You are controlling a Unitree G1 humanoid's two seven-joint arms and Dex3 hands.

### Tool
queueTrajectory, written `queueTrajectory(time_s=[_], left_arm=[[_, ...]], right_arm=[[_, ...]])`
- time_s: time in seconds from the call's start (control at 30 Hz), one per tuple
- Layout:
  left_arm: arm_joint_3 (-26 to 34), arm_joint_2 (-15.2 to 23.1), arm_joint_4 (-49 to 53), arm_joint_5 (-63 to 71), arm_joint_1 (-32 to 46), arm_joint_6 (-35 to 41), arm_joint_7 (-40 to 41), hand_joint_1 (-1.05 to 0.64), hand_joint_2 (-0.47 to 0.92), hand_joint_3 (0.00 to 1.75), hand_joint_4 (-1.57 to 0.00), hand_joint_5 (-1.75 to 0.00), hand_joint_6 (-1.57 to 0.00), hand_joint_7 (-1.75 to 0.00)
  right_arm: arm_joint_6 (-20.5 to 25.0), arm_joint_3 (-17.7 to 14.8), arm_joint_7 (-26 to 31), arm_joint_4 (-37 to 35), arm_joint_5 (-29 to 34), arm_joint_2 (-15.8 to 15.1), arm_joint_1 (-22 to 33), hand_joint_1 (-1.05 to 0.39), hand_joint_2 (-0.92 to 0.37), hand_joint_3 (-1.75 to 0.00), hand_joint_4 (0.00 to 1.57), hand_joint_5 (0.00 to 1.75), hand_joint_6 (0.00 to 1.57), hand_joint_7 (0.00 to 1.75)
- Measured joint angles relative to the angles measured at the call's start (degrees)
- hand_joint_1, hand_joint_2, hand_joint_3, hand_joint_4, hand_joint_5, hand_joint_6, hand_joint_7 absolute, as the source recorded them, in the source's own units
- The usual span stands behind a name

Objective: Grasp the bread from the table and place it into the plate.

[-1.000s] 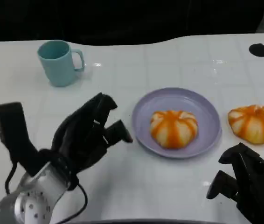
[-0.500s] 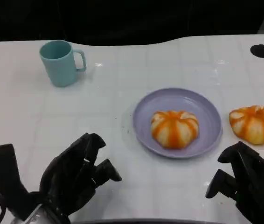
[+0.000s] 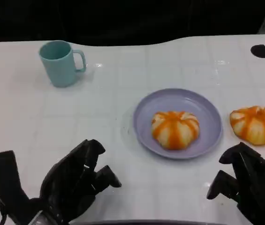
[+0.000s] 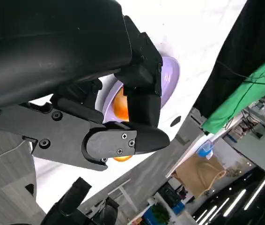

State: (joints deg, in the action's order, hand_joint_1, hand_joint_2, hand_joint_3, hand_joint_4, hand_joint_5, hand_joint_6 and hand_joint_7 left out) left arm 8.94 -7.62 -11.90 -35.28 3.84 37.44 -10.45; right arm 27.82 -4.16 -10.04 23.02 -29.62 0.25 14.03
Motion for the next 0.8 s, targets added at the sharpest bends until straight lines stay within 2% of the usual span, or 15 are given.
queueTrajectory(time_s=[0.37, 0.8], left_arm=[[-0.4, 0.6, 0.0, 0.7, 0.2, 0.0, 0.0, -0.55, 0.92, 0.34, -0.83, -1.75, -0.57, -1.75], [-1.5, 1.5, 1.3, 1.2, 0.2, -1.3, 0.0, -0.55, 0.92, 0.38, -0.83, -1.75, -0.59, -1.75]], right_arm=[[0.0, 0.0, -0.1, 0.0, 0.0, 0.0, 0.0, -0.52, -0.92, -0.3, 0.64, 1.75, 0.46, 1.67], [-0.1, 0.0, -0.2, -0.3, 0.0, 0.0, 0.0, -0.52, -0.92, -0.29, 0.64, 1.75, 0.48, 1.66]])
